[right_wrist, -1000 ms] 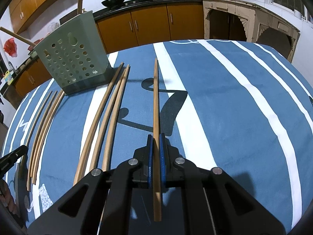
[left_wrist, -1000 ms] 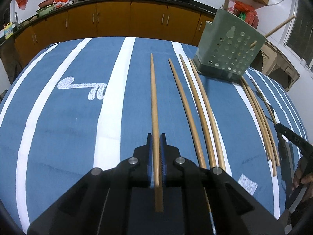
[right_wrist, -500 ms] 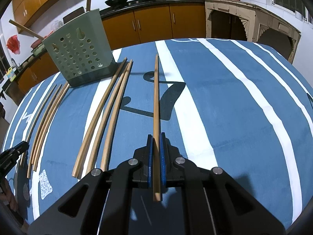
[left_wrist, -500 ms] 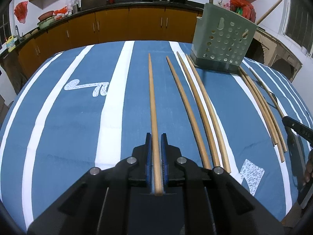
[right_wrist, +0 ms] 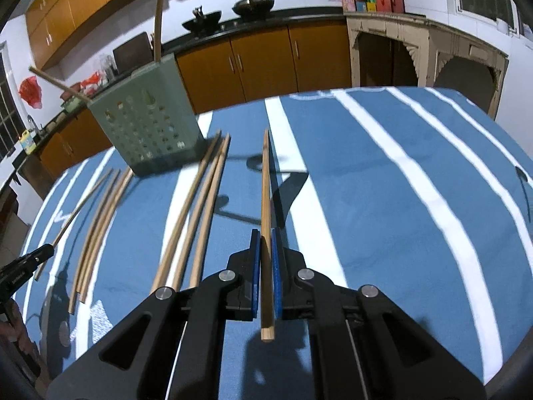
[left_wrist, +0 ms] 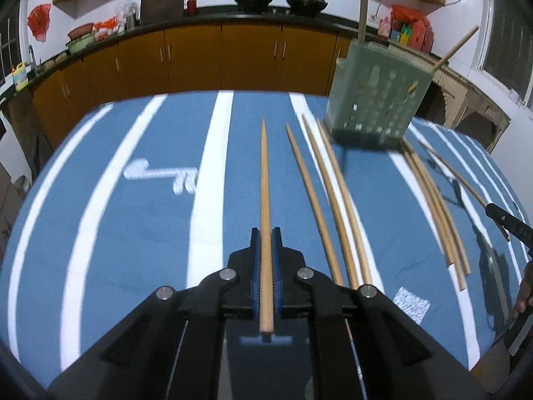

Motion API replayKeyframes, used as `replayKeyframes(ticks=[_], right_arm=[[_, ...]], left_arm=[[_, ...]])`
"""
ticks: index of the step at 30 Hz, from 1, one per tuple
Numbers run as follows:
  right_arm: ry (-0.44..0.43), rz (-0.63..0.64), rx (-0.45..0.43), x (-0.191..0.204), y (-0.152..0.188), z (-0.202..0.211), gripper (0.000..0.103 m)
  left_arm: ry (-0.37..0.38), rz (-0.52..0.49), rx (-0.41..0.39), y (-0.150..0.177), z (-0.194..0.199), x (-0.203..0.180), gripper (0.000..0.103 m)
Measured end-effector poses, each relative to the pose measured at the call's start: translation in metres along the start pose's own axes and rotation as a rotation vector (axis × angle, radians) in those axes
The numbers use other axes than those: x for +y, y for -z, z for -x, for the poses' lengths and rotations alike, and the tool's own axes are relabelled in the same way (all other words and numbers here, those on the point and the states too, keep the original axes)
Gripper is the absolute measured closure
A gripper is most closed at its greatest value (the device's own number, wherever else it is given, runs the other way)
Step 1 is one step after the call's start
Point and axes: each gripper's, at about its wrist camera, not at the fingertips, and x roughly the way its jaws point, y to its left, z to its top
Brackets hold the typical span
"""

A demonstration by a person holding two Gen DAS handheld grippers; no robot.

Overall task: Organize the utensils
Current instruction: 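Lift the right tool's chopstick upright while the left tool raises its chopstick above the holder, then drop the right tool's chopstick into the green holder while the left tool releases its chopstick there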

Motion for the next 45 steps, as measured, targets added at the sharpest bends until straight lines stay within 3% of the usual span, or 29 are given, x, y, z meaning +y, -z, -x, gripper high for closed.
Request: replayKeyframes(ticks=[17, 30, 45], right_arm=[[-0.032, -0.004, -0.207, 0.0, -0.042, 0.041, 0.095], [-0.064, 0.015, -0.312, 0.009, -0.071, 0.066, 0.096], [-0.247, 0.043, -0.475, 0.042, -0.124, 0.12, 0.096]], left_arm=[[0.083, 0.077, -0.244, -0.051, 0.067, 0.013, 0.095], [0.081, 0.037, -0.322, -0.078, 0.093, 0.004, 0.096], [0.208, -0.07, -0.409, -0.119, 0.153, -0.038, 0.096]])
